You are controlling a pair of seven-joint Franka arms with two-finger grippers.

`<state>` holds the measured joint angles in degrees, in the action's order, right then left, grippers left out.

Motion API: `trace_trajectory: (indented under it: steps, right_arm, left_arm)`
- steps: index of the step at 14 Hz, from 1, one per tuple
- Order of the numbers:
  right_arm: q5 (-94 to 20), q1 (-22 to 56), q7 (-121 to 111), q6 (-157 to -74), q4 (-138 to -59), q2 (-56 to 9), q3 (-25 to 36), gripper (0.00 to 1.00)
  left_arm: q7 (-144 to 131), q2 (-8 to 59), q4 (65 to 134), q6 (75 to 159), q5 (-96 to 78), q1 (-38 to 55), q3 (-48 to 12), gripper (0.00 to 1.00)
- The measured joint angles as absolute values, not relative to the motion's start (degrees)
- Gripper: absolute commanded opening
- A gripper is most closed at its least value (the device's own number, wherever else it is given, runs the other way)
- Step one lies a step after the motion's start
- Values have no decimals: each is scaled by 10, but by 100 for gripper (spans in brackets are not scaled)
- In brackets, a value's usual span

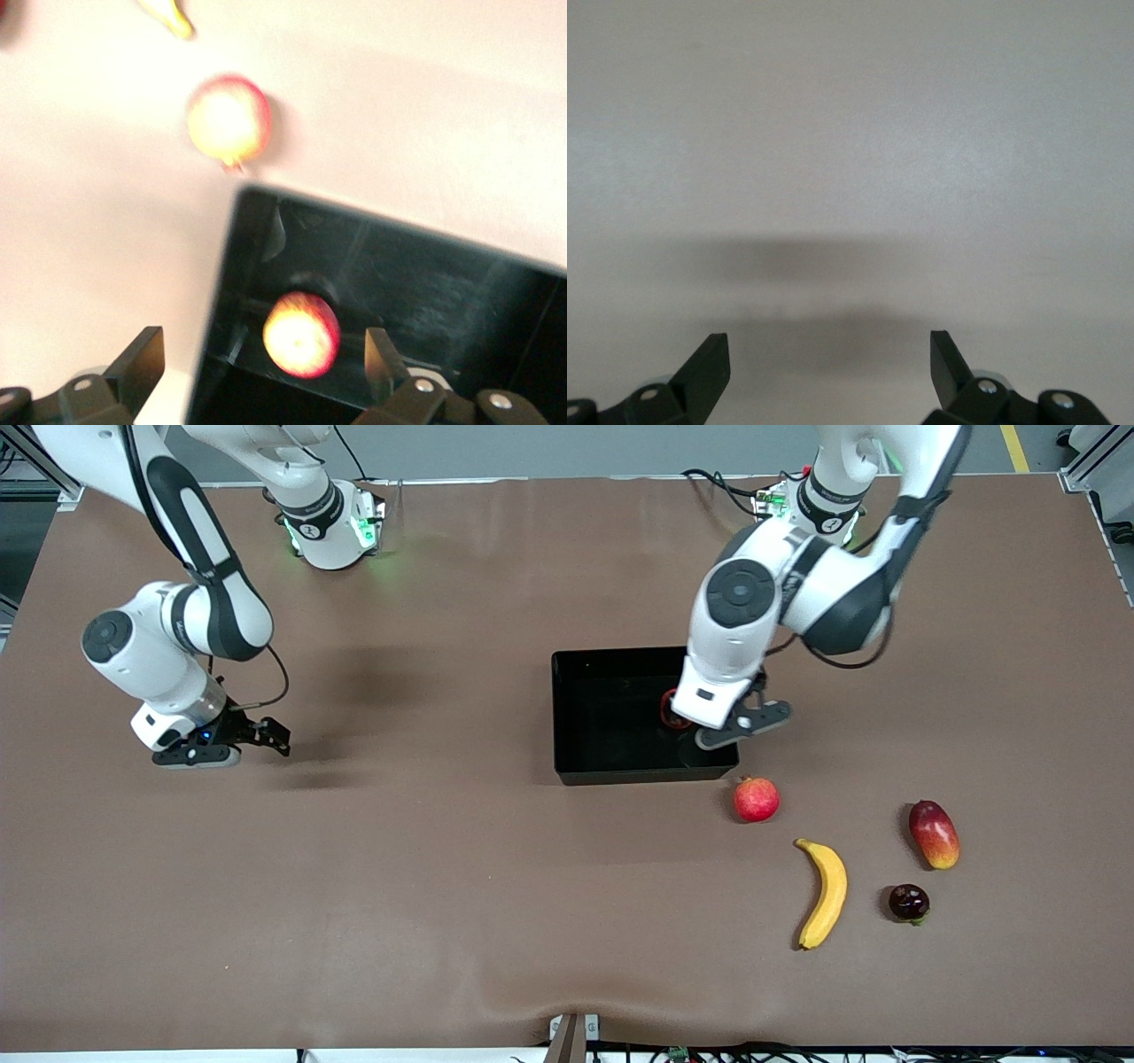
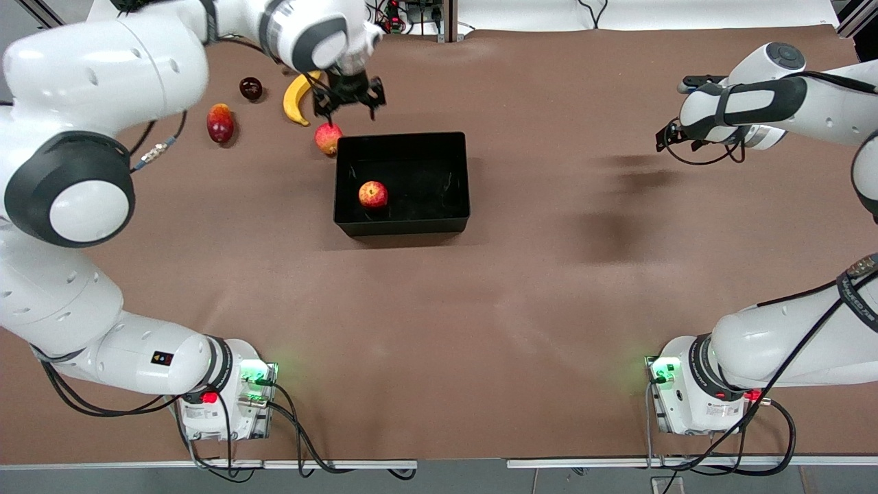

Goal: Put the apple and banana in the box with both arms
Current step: 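Move the left gripper to the yellow banana and grasp it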

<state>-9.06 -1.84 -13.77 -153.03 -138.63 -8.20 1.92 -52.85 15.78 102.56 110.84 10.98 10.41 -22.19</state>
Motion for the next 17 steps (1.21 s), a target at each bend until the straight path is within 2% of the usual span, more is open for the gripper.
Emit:
trace_trajectory:
  steps: [4,6,9,12,15,17]
  right_arm:
    - [-91,-18,-138,-1480,-1389,-33,14,100]
    - [-91,-18,-138,-1458,-1387,-11,14,100]
    - [-91,-18,-137,-1400,-1374,23,14,100]
    - [-89,-20,-137,-1288,-1328,57,15,100]
    - [-50,-35,-128,-1163,-1242,70,16,100]
    - [-28,-37,-106,-1083,-1181,71,16,100]
  left_arm:
    - [-362,176,1010,1114,111,-26,-217,100]
    - [-314,213,990,1131,111,-69,-216,100]
    - [-293,295,945,1195,111,-80,-216,100]
    - [-211,377,885,1261,111,-83,-216,100]
    - [-144,453,801,1280,111,-83,-213,100]
    - [-91,487,779,1320,111,-79,-191,100]
